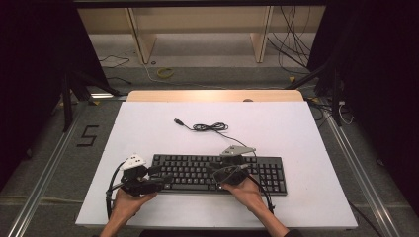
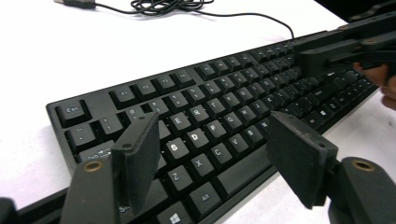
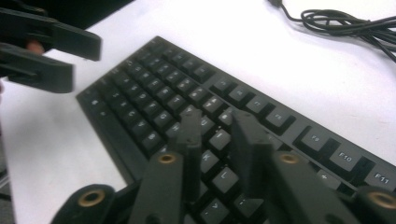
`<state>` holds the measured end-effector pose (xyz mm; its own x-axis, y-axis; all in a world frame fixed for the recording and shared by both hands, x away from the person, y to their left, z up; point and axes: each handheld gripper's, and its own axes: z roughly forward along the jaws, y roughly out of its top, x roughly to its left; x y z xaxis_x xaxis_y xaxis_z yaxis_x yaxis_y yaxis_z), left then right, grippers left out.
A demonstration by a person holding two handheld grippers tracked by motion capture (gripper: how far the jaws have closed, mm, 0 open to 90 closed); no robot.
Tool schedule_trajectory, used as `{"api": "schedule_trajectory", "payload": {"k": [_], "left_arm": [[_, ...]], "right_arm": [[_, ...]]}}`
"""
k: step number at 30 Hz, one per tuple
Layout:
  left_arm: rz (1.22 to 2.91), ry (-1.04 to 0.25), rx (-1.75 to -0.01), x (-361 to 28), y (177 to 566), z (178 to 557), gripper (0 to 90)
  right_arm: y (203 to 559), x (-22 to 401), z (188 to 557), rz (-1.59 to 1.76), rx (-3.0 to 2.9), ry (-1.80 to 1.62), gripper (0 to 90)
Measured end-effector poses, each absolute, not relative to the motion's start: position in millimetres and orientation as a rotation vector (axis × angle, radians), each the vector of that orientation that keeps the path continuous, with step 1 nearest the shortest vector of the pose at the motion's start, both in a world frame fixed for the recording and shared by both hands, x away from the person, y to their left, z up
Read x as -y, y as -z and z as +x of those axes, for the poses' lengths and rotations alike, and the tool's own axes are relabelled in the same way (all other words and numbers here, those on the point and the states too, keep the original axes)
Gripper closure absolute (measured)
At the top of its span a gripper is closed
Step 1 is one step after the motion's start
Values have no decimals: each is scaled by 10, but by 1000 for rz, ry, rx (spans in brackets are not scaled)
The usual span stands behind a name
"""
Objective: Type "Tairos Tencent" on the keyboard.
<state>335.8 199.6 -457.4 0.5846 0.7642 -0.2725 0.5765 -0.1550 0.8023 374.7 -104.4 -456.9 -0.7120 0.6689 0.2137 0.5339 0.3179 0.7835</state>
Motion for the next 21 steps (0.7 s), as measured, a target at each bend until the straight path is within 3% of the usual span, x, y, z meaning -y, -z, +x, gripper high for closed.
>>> {"api": "schedule_trajectory", "payload": {"k": [8,21], "left_arm": [[1832,-248,-1071,-1985,4574,3324,308],[1826,-246,-1067,-1984,4598,3268,277]], "right_arm": [[4619,952,3815,1120,-2447,-1290,900],[4694,775,3917,1133,-2481,-1222,900]]}}
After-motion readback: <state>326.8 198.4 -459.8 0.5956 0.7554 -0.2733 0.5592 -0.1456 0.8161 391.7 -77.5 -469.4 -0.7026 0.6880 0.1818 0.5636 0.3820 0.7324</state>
